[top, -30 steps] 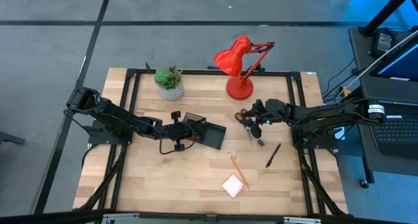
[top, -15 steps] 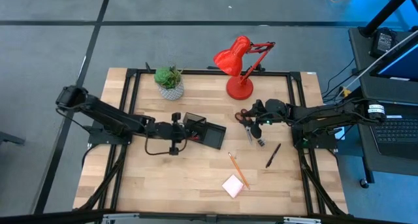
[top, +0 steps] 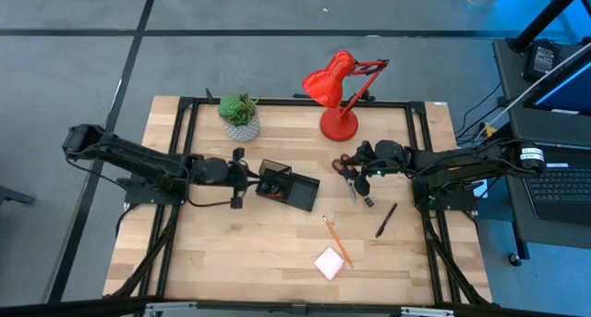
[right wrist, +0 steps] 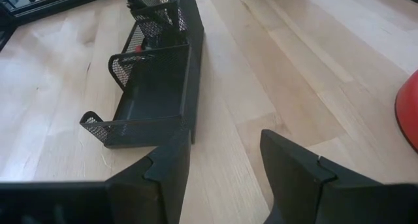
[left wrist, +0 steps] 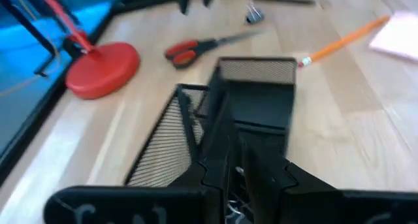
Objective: Pick and place office supplies into organizer
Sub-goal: Put the black scissors into the black desk organizer
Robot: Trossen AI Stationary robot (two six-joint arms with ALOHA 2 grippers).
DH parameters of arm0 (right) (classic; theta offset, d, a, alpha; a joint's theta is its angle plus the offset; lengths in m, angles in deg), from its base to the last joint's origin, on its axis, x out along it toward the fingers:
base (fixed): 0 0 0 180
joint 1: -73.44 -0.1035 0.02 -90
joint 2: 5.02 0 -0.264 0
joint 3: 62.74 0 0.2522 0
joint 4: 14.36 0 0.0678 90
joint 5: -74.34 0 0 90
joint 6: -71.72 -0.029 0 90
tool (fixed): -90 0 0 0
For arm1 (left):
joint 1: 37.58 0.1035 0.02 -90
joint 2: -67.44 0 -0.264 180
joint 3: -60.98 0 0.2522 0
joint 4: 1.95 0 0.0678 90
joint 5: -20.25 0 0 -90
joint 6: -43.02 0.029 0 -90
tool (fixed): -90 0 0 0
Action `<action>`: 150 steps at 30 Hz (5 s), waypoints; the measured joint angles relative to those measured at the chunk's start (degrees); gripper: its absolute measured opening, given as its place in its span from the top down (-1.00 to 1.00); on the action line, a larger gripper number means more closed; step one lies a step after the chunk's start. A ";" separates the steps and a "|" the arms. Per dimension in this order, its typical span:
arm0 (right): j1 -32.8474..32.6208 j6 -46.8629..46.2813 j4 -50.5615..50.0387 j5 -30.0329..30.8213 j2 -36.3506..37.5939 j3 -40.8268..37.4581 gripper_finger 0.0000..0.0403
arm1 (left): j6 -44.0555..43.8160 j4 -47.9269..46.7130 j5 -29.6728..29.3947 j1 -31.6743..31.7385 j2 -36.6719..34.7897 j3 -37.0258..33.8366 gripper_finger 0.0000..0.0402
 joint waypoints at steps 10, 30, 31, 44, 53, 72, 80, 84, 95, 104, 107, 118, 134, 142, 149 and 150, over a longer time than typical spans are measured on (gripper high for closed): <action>0.02 -2.87 0.39 0.00 0.02 -0.01 0.06 | -2.78 19.67 5.24 3.69 -13.38 -15.94 0.81; -1.86 -9.55 -19.95 15.57 -2.18 12.78 0.07 | 1.42 23.10 -1.35 5.48 -16.19 -19.66 0.81; -1.84 -12.38 -22.80 16.38 -3.02 14.10 0.07 | 1.41 23.08 -1.09 5.48 -16.19 -19.67 0.81; -0.75 -22.39 -31.58 16.61 -17.33 21.57 0.07 | 0.25 23.20 5.41 5.46 -16.17 -19.64 0.53; 1.19 -26.15 -43.34 16.65 -24.76 28.54 0.07 | -0.06 23.32 5.10 5.46 -16.17 -19.67 0.39; 1.60 -26.87 -45.56 16.57 -31.32 32.12 0.07 | 0.07 23.10 5.02 5.46 -16.17 -19.64 0.41; 2.47 -26.55 -44.42 16.36 -34.06 32.27 0.06 | 0.07 23.00 5.02 5.46 -16.16 -19.64 0.41; 3.24 -25.96 -44.37 15.99 -34.25 32.27 0.06 | 0.07 22.99 5.02 5.46 -16.16 -19.64 0.42; 3.54 -25.12 -43.81 16.43 -34.36 32.23 0.30 | 0.07 22.91 5.02 5.46 -16.16 -19.64 0.42; 3.58 -22.13 -43.06 16.74 -34.42 32.16 0.63 | 0.08 22.91 5.02 5.46 -16.15 -19.64 0.42; 3.58 -22.08 -43.01 16.74 -34.45 32.14 0.63 | 0.09 22.91 5.02 5.46 -16.15 -19.64 0.42; 2.19 -19.29 -43.33 16.92 -31.91 31.76 0.66 | 0.07 22.91 5.02 5.46 -16.16 -19.64 0.42; -0.32 -17.54 -42.44 16.63 -25.98 31.90 0.67 | 0.09 22.73 5.02 5.46 -16.15 -19.64 0.43; -2.58 -13.59 -35.50 16.48 -20.05 31.95 0.66 | 0.09 22.71 5.02 5.46 -16.15 -19.64 0.43; -5.14 -3.43 -17.24 16.47 -17.70 32.01 0.66 | 0.09 22.65 5.02 5.46 -16.16 -19.64 0.43; -5.45 -1.90 -14.28 16.49 -17.68 32.02 0.66 | 0.09 22.64 5.02 5.46 -16.15 -19.64 0.44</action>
